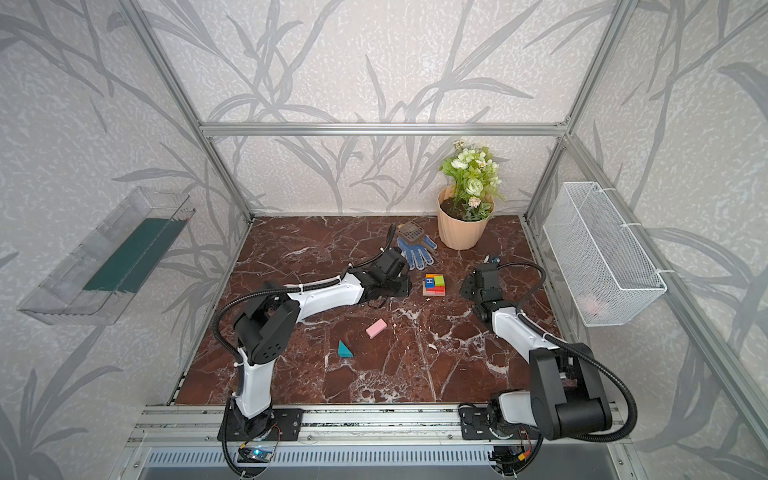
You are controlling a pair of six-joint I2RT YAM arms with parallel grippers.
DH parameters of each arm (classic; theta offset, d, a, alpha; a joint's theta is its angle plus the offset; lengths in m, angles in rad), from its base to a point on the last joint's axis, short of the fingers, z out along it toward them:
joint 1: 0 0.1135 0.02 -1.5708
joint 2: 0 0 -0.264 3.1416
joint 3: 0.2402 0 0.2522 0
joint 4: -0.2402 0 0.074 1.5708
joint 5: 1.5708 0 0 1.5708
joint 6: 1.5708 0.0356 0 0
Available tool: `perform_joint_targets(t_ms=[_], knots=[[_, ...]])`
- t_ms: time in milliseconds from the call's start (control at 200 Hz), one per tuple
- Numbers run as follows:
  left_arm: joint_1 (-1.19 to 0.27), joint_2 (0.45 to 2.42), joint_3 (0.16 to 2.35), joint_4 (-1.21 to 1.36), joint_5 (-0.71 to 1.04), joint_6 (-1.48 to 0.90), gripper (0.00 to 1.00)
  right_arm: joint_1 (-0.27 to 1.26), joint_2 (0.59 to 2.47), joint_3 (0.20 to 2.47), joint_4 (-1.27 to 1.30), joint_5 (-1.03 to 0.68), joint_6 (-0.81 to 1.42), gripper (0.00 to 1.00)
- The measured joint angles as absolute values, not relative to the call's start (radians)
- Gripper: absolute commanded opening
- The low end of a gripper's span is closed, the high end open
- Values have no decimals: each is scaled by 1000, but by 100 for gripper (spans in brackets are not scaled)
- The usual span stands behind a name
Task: Build the wood block tower
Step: 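Bring the left and right grippers to opposite sides of the stack, then hold both grippers against the stack sides, pressing the blocks together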
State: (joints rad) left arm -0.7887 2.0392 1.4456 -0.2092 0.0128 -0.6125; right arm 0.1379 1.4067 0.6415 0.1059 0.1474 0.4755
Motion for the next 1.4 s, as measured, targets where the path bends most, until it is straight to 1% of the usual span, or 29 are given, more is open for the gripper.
perform_joint_targets(t_ms=[65, 260, 560, 980, 1400], knots=[[-789, 2062, 1470, -225, 13, -612, 39, 138, 1457, 675, 91, 109, 464, 54], [-791, 2119, 1551, -281, 13, -602, 38, 138, 1549, 766, 83, 25, 440, 52], [-791, 2162, 1645, -313, 19, -601, 37, 138, 1628, 843, 38, -23, 426, 50], [-791, 2233, 1720, -337, 36, -602, 37, 138, 1662, 872, 9, -63, 414, 48], [-791, 2244, 1773, -347, 54, -602, 37, 138, 1668, 874, 9, -97, 399, 47]])
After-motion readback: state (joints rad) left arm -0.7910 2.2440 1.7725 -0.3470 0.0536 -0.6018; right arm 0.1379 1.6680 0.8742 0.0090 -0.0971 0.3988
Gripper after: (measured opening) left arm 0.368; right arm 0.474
